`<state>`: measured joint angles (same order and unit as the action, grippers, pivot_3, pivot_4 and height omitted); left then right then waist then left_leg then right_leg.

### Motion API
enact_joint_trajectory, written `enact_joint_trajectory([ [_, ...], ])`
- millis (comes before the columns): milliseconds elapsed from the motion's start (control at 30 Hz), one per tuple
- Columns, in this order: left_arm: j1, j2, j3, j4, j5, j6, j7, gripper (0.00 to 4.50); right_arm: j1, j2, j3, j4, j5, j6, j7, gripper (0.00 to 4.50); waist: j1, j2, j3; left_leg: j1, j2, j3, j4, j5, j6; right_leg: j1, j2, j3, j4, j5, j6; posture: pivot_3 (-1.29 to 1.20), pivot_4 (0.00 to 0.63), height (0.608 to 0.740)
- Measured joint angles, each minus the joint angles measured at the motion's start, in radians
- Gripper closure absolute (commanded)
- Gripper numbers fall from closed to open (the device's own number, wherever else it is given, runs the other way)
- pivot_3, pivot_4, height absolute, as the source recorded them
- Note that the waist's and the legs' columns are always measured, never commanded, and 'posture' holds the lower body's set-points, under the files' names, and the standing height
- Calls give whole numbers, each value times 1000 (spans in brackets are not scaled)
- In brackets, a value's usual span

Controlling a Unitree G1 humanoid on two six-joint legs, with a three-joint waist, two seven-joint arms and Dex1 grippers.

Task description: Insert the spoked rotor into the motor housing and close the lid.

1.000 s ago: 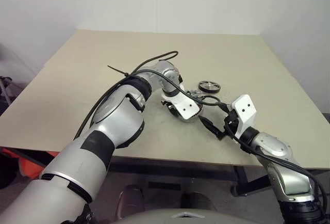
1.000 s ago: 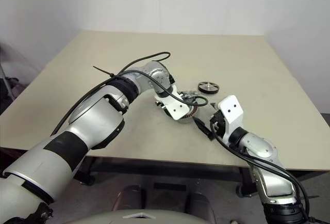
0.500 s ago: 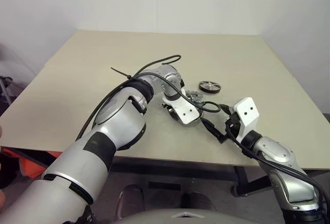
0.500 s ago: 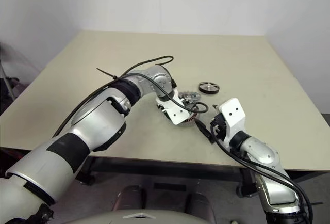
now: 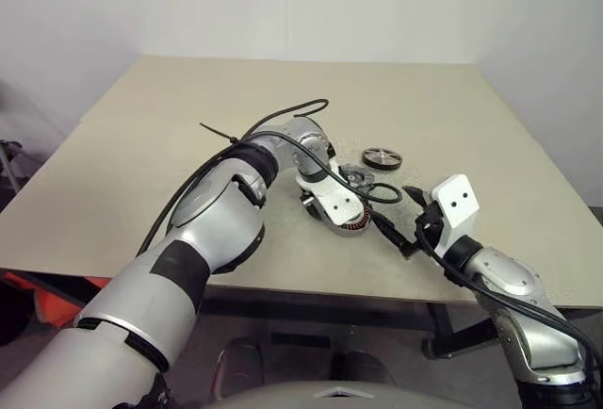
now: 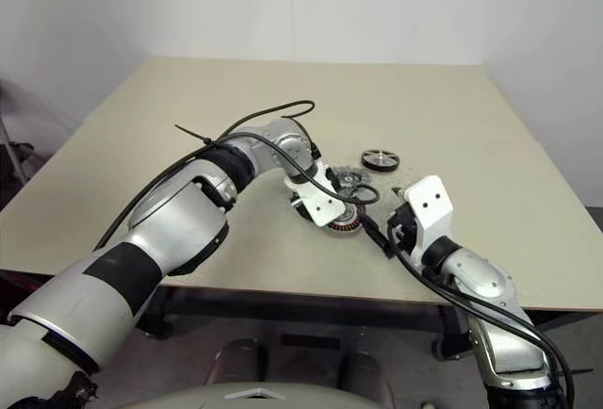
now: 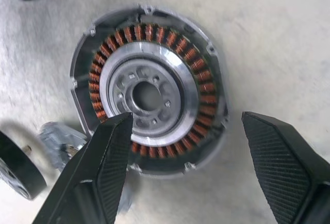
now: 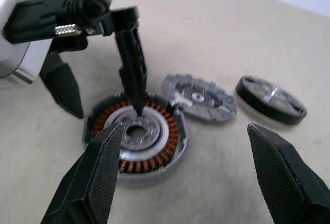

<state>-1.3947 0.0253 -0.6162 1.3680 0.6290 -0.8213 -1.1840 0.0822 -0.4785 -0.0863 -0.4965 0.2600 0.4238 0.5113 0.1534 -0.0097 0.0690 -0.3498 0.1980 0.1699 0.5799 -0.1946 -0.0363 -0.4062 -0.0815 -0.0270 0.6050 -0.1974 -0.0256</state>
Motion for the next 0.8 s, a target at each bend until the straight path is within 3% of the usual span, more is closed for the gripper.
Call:
enact_joint_trajectory([
  [233, 83, 110, 196, -26, -209, 61, -177, 948, -126, 34, 24, 110, -3, -20, 4, 125, -1, 1, 0, 1, 0, 0, 0, 0, 0, 0, 0, 0, 1, 4, -7, 0, 0, 740],
  [400, 194, 153, 369, -111, -402, 226, -224, 948, -208, 32, 29, 172, -4, -19, 11, 125, 1, 1, 0, 0, 0, 0, 0, 0, 0, 0, 0, 0, 1, 4, -8, 0, 0, 740],
  [633, 354, 125, 598, -461, -670, 662, -15, 948, -278, -5, 8, 274, -32, 47, -35, 125, -3, 1, -1, 0, -1, 1, 0, 0, 0, 0, -2, 0, 2, 4, -8, 0, 0, 740],
  [800, 585, 71, 620, -766, -756, 890, 153, 948, -289, -47, -23, 298, -52, 119, -70, 125, -8, 2, -1, -1, -1, 2, 0, 0, 1, -1, -3, -1, 1, 4, -8, 0, 0, 740],
])
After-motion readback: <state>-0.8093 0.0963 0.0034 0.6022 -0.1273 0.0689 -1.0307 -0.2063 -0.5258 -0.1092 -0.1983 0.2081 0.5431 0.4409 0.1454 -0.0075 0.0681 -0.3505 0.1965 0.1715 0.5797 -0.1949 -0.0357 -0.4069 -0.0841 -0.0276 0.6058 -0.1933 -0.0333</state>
